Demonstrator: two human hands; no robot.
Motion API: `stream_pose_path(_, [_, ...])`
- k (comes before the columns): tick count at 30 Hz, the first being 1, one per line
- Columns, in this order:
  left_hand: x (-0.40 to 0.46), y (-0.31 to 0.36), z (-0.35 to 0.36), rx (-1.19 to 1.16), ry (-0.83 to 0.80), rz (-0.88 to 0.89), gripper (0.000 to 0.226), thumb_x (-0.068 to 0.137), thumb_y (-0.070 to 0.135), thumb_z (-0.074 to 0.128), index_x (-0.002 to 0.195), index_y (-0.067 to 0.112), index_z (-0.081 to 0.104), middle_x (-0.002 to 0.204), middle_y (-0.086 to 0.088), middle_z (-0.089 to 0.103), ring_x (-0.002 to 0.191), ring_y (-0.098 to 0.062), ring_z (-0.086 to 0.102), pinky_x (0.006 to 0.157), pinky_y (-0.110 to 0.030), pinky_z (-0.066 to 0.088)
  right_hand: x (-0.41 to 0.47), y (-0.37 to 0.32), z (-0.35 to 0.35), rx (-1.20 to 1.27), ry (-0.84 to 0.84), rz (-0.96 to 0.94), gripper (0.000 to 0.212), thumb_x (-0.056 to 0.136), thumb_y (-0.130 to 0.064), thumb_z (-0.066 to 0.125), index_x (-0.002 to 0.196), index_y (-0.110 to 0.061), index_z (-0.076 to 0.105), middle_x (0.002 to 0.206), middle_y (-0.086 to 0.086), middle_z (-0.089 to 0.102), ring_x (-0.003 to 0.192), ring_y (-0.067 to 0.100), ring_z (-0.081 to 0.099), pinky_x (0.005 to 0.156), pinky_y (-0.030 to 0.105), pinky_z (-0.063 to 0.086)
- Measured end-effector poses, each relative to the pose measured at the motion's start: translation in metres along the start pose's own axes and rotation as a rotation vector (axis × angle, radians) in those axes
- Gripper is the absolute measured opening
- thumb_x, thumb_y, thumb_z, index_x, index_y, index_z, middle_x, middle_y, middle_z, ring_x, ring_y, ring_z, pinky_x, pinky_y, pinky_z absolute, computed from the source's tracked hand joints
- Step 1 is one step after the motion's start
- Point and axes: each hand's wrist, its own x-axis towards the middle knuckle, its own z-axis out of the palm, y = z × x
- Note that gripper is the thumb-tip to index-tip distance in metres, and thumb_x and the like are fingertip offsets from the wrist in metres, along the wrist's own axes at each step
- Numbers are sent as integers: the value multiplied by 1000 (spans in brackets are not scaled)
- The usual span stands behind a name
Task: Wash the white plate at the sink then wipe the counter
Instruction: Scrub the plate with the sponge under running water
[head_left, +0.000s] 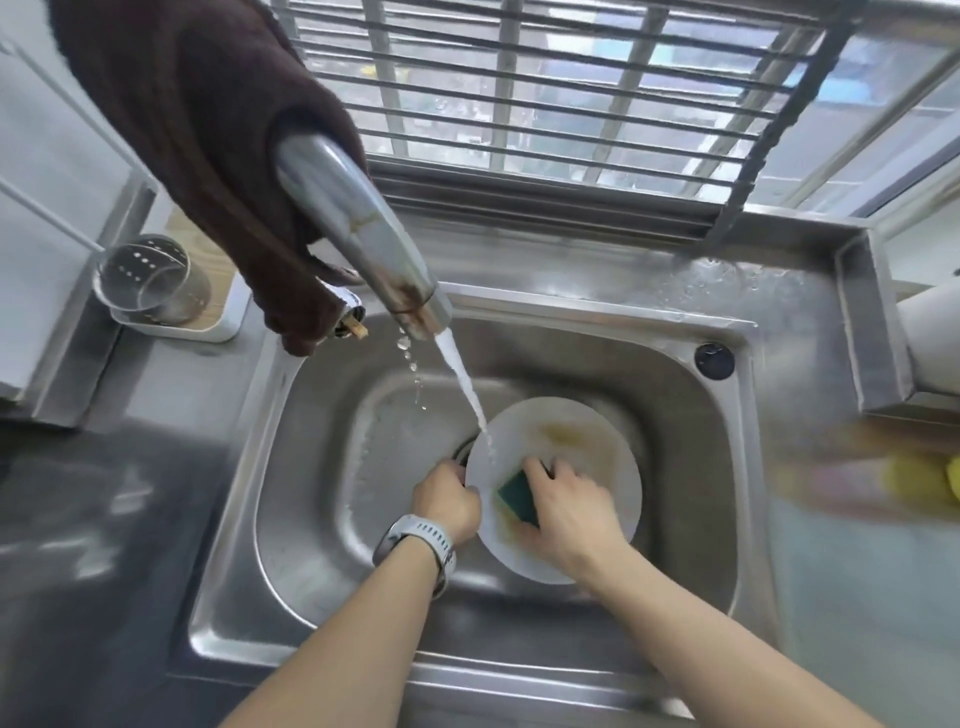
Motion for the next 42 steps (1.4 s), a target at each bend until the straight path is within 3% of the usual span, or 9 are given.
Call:
stream_pose_path(5, [3,-8,-13,15,12,45,10,87,18,55,94,11,57,98,-16,70,93,-38,66,83,-47,59,40,13,-27,38,65,119,65,89,-38,62,146,-19,36,125,15,58,103,38,61,71,39,48])
stream_pose_path(10, [6,-11,-18,47,19,50,12,88,22,55,97,14,56,99,-13,70,91,-36,66,81,-41,58,-12,-6,4,-48,-52,38,58,84,-38,62,135,-21,39,110,9,60,89,33,65,61,35,39])
stream_pose_path(12, [8,-12,-19,79,25,54,12,89,22,55,99,15,55,104,-13,70,94,-36,66,78,-37,54,9,-18,4,-10,25,-17,50,86,-35,61,130,-22,41,107,9,59,85,34,64,58,34,39])
stream_pose_path(16, [11,-14,-23,96,18,54,18,89,21,57,103,10,57,109,-17,69,100,-40,65,82,-39,54,34,14,-19,-22,56,130,59,89,-37,60,142,-19,40,117,13,59,96,37,64,69,39,49])
stream_pose_path(21, [13,-14,-21,142,14,83,15,89,19,54,101,12,57,106,-14,69,85,-32,56,75,-34,45,1,-16,-2,6,-8,36,43,85,-30,58,125,-19,45,95,5,51,75,34,62,56,34,37])
stream_pose_path(28, [15,-10,-32,148,52,88,13,90,17,56,102,10,57,105,-15,69,94,-36,62,76,-34,48,21,18,-17,-67,90,156,52,85,-43,62,130,-21,48,108,9,64,93,34,63,63,35,42])
stream_pose_path(33, [6,-7,-33,173,29,80,18,88,16,56,103,7,61,104,-17,69,97,-39,65,72,-34,47,17,-26,-5,-6,11,-23,38,86,-31,62,118,-18,48,99,11,63,85,38,64,58,36,40])
stream_pose_path(39, [9,-10,-39,158,35,80,22,88,19,58,106,8,62,108,-16,70,97,-38,64,83,-37,53,16,13,-15,-56,102,167,60,87,-35,64,137,-15,39,106,15,64,89,39,64,60,36,37])
stream_pose_path(42, [3,-8,-39,182,29,67,18,86,17,60,102,8,59,109,-17,69,90,-36,60,76,-35,49,-3,-16,-5,18,5,-6,52,87,-33,63,131,-18,41,98,12,62,81,38,64,58,37,41])
